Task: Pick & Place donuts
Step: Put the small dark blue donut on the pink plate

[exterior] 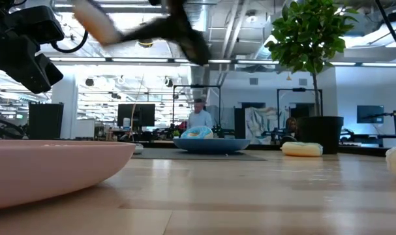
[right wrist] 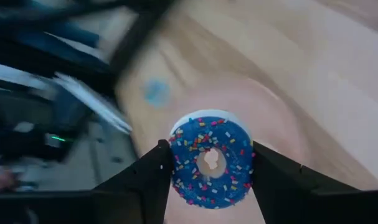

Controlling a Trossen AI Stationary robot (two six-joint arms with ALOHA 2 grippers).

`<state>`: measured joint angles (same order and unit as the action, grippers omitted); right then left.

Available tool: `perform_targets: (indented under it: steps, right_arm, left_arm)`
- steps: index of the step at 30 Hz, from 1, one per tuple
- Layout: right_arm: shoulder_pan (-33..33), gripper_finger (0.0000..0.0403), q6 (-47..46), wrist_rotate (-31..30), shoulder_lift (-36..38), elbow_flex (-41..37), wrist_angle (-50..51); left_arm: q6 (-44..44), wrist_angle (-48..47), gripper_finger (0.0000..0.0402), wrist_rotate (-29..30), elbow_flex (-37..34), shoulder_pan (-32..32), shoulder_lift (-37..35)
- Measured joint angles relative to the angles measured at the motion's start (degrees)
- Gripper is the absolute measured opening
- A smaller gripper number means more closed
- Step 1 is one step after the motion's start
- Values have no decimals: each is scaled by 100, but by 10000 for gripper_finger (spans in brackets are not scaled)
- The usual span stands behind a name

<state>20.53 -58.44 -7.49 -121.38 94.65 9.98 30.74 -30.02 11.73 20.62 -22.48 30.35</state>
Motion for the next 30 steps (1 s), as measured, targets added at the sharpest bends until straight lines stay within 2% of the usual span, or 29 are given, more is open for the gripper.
perform_targets:
  steps: [3, 9, 20, 30]
  right_arm:
    - [-62, 185, 172, 2, -126, -13, -196]
    - [-159, 182, 507, 226, -682, 852, -63]
    - [-281, 182, 858, 935, -2094, 2851, 1808]
    - [-345, 182, 940, 1080, -2243, 3102, 2339]
  left_arm:
    - [-2, -1, 0, 0, 0, 0, 0]
    - [-45, -8, 0, 1, 0, 2, 2]
    - [-46, -8, 0, 0, 0, 1, 2]
    - [-42, -9, 0, -59, 0, 1, 0]
